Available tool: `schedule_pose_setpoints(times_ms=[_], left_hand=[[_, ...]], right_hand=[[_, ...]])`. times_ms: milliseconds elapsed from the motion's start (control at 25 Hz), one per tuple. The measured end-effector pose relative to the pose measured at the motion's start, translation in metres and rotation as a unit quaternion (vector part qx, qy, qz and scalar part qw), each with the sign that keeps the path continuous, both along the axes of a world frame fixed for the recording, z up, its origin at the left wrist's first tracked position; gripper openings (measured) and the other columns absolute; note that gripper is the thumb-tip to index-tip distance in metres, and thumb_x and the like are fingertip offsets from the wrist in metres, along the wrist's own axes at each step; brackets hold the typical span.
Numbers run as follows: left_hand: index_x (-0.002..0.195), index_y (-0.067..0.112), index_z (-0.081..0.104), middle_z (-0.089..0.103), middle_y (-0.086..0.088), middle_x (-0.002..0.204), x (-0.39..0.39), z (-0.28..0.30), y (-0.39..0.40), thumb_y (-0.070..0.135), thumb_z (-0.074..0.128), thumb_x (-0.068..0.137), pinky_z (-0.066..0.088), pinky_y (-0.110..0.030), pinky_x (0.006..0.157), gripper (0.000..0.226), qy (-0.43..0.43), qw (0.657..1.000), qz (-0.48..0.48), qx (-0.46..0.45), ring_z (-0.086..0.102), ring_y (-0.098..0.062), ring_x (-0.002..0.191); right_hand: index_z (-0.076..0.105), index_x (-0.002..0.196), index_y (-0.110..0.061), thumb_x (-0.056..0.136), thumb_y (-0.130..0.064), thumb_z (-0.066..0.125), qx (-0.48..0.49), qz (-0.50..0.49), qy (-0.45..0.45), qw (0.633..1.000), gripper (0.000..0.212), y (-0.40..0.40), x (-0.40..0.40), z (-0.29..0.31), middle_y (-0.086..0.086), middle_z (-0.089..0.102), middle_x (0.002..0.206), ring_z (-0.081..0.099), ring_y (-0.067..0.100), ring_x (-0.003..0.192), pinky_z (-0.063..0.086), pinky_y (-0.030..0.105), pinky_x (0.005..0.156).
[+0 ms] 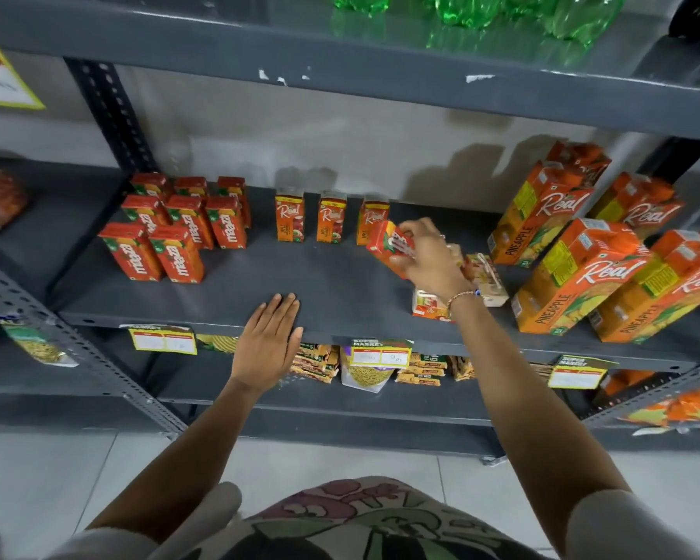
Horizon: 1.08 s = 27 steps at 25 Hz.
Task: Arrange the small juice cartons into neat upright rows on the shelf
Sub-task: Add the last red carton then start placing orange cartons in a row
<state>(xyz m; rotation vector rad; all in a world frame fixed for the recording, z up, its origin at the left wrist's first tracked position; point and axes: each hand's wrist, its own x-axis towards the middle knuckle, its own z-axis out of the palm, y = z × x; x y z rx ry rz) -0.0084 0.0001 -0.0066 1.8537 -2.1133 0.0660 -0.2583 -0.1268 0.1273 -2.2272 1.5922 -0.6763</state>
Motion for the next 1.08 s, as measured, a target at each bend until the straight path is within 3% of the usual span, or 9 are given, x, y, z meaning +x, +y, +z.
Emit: schedule_pose_setpoints(times_ms=[160,280,400,520,600,720,920,1000,1080], left_hand=[[0.137,0.002,0.049,0.050,-0.012,0.142,0.046,-0.001,0.014,0.034,0.014,0.103,0.025,-0.041,0.112,0.059,-0.009,1.000,-0.001,-0.010,0.043,-0.029,0.134],[0.138,0.000,0.047,0.049,-0.015,0.142,0.102,-0.004,0.032,0.034,0.019,0.102,0.023,-0.040,0.114,0.057,-0.004,0.999,0.034,-0.007,0.042,-0.031,0.135],[0.138,-0.002,0.045,0.048,-0.017,0.143,0.166,-0.007,0.047,0.036,0.012,0.103,0.019,-0.039,0.115,0.062,-0.005,0.998,0.068,-0.012,0.042,-0.032,0.134],[0.137,-0.004,0.047,0.050,-0.019,0.140,0.217,-0.003,0.044,0.039,0.009,0.102,0.020,-0.041,0.115,0.067,0.009,0.996,0.089,-0.016,0.043,-0.033,0.134],[0.138,-0.003,0.046,0.049,-0.018,0.142,0.246,-0.003,0.037,0.041,0.008,0.101,0.021,-0.043,0.115,0.068,0.012,0.995,0.096,-0.015,0.040,-0.033,0.135],[0.137,0.000,0.048,0.051,-0.016,0.141,0.268,-0.006,0.032,0.041,0.007,0.102,0.023,-0.044,0.114,0.068,0.013,0.996,0.082,-0.025,0.043,-0.032,0.134],[0.132,0.003,0.054,0.056,-0.014,0.136,0.272,-0.020,0.031,0.036,0.017,0.103,0.028,-0.043,0.108,0.057,0.048,0.993,0.078,-0.068,0.047,-0.033,0.128],[0.131,0.004,0.055,0.056,-0.013,0.135,0.271,-0.023,0.030,0.033,0.021,0.103,0.025,-0.042,0.110,0.054,0.046,0.992,0.076,-0.085,0.044,-0.032,0.130],[0.132,0.004,0.055,0.056,-0.013,0.135,0.275,-0.026,0.029,0.033,0.022,0.103,0.024,-0.041,0.110,0.052,0.048,0.992,0.069,-0.094,0.041,-0.030,0.132]], right_hand=[[0.050,0.120,-0.006,0.083,-0.018,0.070,-0.019,-0.052,-0.191,0.980,0.044,0.031,0.077,-0.015,0.014,0.052,0.121,0.056,0.027,0.110,0.044,0.035,0.097],[0.048,0.120,-0.006,0.085,-0.020,0.067,0.003,-0.069,-0.275,0.959,0.043,0.049,0.143,-0.031,0.016,0.052,0.122,0.056,0.030,0.111,0.046,0.041,0.098],[0.044,0.119,-0.006,0.086,-0.019,0.066,0.015,-0.083,-0.336,0.938,0.042,0.064,0.201,-0.043,0.013,0.058,0.118,0.059,0.025,0.105,0.046,0.027,0.090],[0.040,0.121,-0.006,0.086,-0.017,0.065,0.010,-0.089,-0.356,0.930,0.044,0.069,0.243,-0.048,0.000,0.061,0.101,0.058,0.011,0.089,0.037,0.004,0.073],[0.042,0.118,-0.005,0.085,-0.017,0.067,-0.001,-0.098,-0.363,0.927,0.043,0.069,0.266,-0.053,-0.004,0.058,0.095,0.057,0.010,0.084,0.036,-0.003,0.069],[0.044,0.111,-0.002,0.082,-0.018,0.071,-0.036,-0.114,-0.361,0.925,0.043,0.069,0.286,-0.060,-0.004,0.057,0.090,0.057,0.012,0.080,0.037,0.000,0.066],[0.045,0.107,-0.003,0.078,-0.026,0.075,-0.045,-0.144,-0.361,0.920,0.048,0.075,0.305,-0.076,0.009,0.066,0.096,0.065,0.020,0.082,0.051,0.027,0.071],[0.046,0.104,-0.005,0.076,-0.028,0.076,-0.044,-0.163,-0.352,0.921,0.047,0.077,0.306,-0.081,0.009,0.067,0.094,0.066,0.019,0.080,0.049,0.023,0.068],[0.046,0.100,-0.007,0.076,-0.032,0.077,-0.055,-0.177,-0.332,0.925,0.047,0.077,0.307,-0.084,0.003,0.064,0.090,0.062,0.014,0.075,0.041,0.009,0.062]])
